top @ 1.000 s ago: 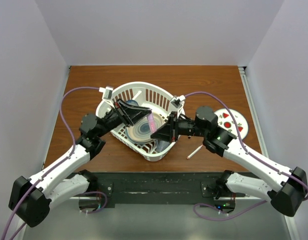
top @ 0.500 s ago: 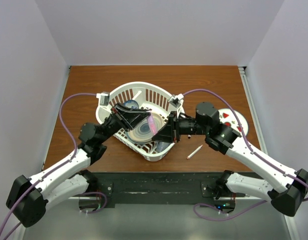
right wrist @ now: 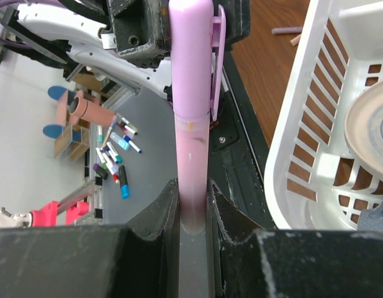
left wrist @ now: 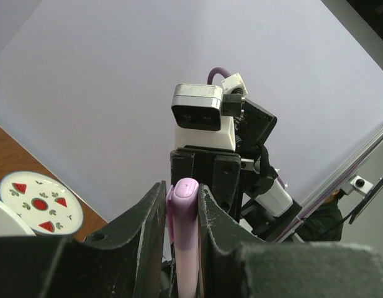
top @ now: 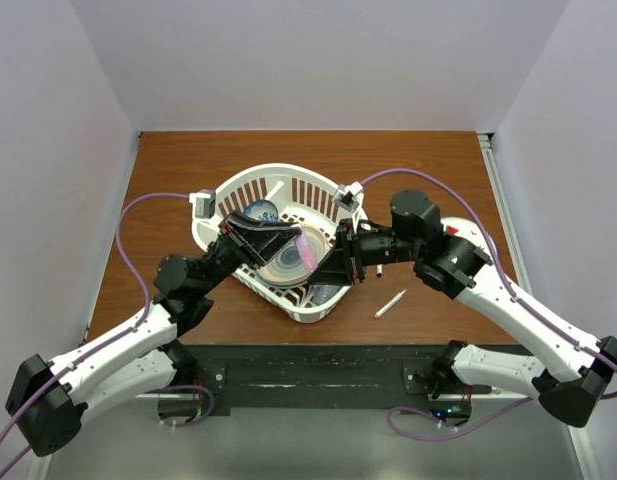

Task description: Insert the pens into the pen caps

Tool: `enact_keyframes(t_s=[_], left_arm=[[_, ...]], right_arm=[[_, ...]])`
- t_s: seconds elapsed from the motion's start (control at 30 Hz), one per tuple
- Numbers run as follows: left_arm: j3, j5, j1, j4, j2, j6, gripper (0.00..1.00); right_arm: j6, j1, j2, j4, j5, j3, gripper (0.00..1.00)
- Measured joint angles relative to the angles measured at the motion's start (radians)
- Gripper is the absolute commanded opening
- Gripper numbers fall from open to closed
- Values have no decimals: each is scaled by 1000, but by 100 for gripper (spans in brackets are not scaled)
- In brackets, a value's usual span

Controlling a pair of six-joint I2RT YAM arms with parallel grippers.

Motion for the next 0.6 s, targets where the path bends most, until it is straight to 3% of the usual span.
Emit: enact_keyframes(t_s=[0.23,0.37,0.4,0.47,0.5,0.57,0.6], left_arm=[[26,-22,-5,-50,-15,19,0],[161,-16,-6,-245,-11,106,3],[216,-11,-6,-310,-5,140,14],[309,4,-4,-420,12,194,25],[360,20,0,-478,23,219,37],[422,51,18,-545,36,246,75],[451,72,31,-579,44,260,80]], right_arm=[[-60,-1,40,-93,0,85,0],[-68,-13,36,-60,4,80,0],[-68,-18,26,-21,4,64,0],[-69,-27,-1,47,6,31,0],[-69,-31,-20,84,9,10,0],[-77,-34,-52,133,21,-20,0],[-87,-35,-68,151,39,-34,0]])
